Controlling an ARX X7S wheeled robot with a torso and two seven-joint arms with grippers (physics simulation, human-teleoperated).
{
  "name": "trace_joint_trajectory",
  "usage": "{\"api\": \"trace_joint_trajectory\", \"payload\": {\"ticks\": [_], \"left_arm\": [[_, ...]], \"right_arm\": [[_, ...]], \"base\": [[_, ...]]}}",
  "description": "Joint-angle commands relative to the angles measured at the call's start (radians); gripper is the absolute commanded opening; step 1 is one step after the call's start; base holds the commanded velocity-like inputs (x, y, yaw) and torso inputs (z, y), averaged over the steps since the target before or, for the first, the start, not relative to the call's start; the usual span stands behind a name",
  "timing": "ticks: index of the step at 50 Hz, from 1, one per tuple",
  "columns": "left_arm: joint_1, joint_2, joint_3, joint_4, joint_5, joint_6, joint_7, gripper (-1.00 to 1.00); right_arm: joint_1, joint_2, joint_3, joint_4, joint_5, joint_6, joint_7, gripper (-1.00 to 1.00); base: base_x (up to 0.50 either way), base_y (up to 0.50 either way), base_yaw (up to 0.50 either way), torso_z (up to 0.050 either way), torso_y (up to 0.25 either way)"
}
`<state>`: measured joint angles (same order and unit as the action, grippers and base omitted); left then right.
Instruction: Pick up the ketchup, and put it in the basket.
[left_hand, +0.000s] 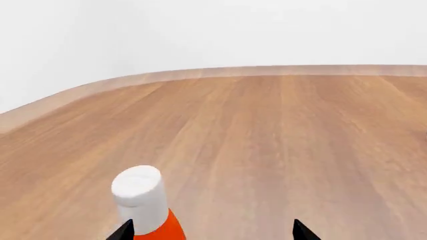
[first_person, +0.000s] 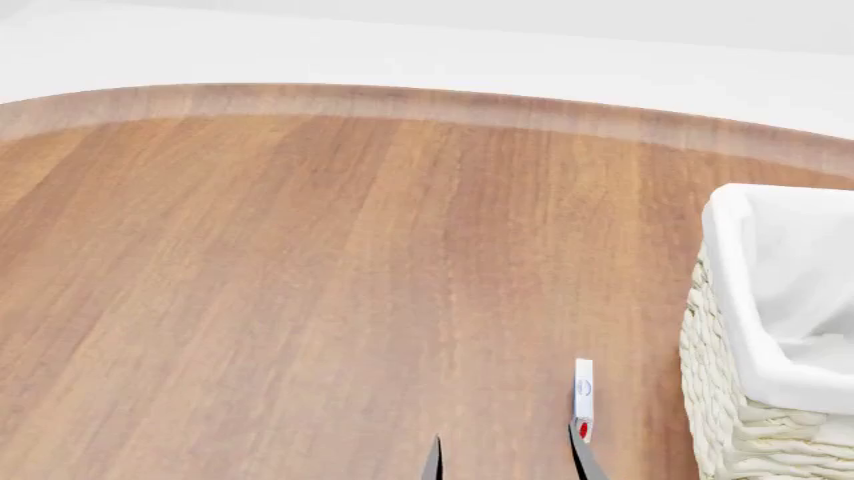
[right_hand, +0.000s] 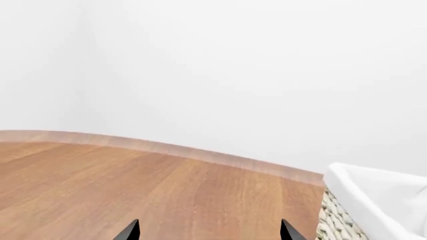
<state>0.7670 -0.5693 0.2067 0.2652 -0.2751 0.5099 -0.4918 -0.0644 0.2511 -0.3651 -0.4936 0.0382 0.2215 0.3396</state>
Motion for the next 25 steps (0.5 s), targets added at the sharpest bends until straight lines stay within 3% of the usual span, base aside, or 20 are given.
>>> {"api": "trace_joint_trajectory", "payload": {"ticks": [1,13,25], "left_arm": [[-0.001,-0.053,0.051,-0.059,-0.054,0.029,-0.066,1.00],[-0.042,-0.062,0.037,-0.115,-0.102,0.040,-0.083,1.00],[-0.131,-0.003,0.056,-0.364,-0.212,0.188,0.077,1.00]], "right_arm": [[0.002,0.002,-0.002,0.010,0.010,-0.005,0.004,1.00],[-0.001,0.007,0.004,0.008,0.026,-0.010,0.007,1.00],[0.002,0.010,-0.002,0.020,0.034,-0.018,0.007,1.00]], "base": [[0.00,0.00,0.00,0.000,0.000],[0.00,0.00,0.00,0.000,0.000],[0.00,0.00,0.00,0.000,0.000]]}}
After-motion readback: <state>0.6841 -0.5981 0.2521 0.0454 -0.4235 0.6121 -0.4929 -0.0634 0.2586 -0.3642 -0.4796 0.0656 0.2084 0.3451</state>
